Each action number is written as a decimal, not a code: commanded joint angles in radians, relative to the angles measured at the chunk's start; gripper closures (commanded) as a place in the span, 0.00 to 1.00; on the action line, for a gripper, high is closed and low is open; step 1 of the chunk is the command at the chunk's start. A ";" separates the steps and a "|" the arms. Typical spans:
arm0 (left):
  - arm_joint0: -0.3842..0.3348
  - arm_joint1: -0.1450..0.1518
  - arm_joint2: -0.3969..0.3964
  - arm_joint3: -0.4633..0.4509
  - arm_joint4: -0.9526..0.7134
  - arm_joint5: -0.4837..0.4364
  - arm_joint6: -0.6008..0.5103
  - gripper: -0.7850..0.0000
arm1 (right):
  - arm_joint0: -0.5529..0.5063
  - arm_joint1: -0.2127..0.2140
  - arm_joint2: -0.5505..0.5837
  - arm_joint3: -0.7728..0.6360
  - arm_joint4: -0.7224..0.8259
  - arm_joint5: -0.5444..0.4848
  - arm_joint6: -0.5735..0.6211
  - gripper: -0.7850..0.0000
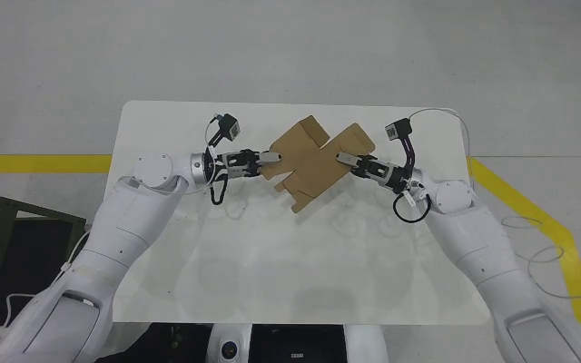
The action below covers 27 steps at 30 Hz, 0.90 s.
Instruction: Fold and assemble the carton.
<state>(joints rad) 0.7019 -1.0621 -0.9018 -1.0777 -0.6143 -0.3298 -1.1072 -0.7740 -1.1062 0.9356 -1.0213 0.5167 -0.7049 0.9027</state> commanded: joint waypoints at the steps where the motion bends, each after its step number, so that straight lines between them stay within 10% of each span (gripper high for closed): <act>1: 0.003 0.000 -0.005 -0.004 0.006 0.004 -0.007 0.63 | -0.001 -0.001 0.004 0.001 -0.005 0.001 0.000 1.00; 17: 0.029 0.003 -0.050 -0.043 0.043 0.037 -0.018 0.68 | -0.009 -0.011 0.023 0.003 -0.039 0.008 -0.004 1.00; 27: 0.022 -0.009 -0.046 -0.019 0.060 0.048 -0.006 0.93 | -0.014 -0.017 0.035 0.000 -0.042 0.007 0.007 1.00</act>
<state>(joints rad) 0.7253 -1.0699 -0.9474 -1.0988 -0.5548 -0.2828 -1.1141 -0.7877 -1.1224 0.9695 -1.0223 0.4748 -0.6974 0.9092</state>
